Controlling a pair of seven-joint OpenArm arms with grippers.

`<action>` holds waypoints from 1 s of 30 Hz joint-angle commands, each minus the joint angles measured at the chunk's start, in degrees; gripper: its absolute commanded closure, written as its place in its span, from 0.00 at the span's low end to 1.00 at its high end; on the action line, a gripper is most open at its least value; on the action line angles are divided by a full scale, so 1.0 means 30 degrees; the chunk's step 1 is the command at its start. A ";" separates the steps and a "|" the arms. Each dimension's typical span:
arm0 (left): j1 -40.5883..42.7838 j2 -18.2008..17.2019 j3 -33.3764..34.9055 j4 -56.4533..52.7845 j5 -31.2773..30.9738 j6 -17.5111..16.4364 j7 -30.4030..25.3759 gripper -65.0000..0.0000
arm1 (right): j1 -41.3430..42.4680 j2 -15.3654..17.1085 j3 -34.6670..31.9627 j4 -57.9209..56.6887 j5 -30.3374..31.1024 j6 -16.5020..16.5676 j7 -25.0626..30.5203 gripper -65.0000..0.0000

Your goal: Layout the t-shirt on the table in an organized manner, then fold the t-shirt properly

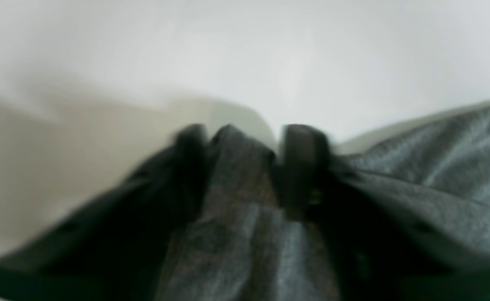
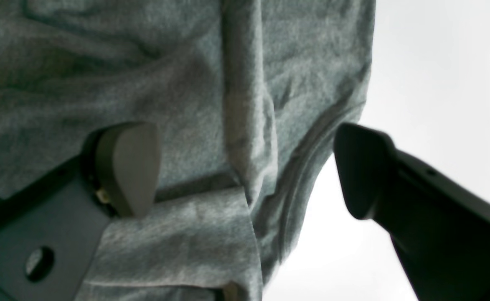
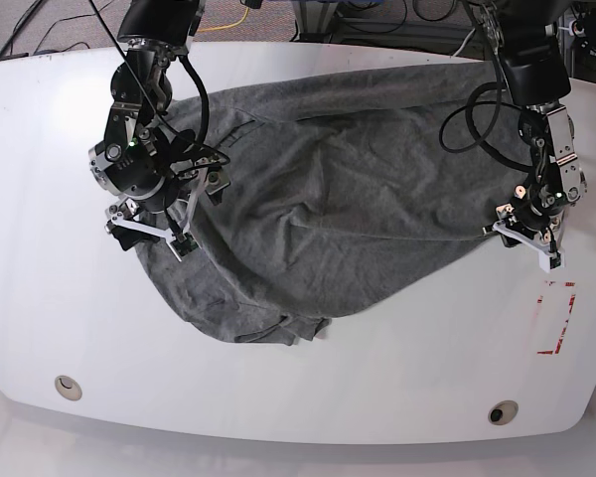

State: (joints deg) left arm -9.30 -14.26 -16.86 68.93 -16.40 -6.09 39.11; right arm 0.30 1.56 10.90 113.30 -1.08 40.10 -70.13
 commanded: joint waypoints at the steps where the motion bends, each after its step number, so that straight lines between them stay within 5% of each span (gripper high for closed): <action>1: -0.0109 -0.0184 -0.0049 0.0893 -0.0144 -0.0037 -0.0188 0.80 | 0.0356 0.0021 0.0016 0.0345 0.0141 -0.0032 0.0299 0.03; 24: 0.1972 0.0637 0.0009 0.9244 -0.0115 -0.0037 -0.0129 0.84 | 0.0620 0.0021 -0.0013 0.0345 0.0141 -0.0032 0.0299 0.03; 30: 0.2353 0.0666 0.1064 1.1149 -0.0144 -0.0037 0.1863 0.84 | 0.0766 0.0021 -0.0013 0.0345 0.0141 -0.0032 0.0299 0.03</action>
State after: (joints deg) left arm -1.61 -11.81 -14.52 99.74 -16.34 -5.98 44.51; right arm 1.21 1.58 10.83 113.27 -1.13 40.10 -70.17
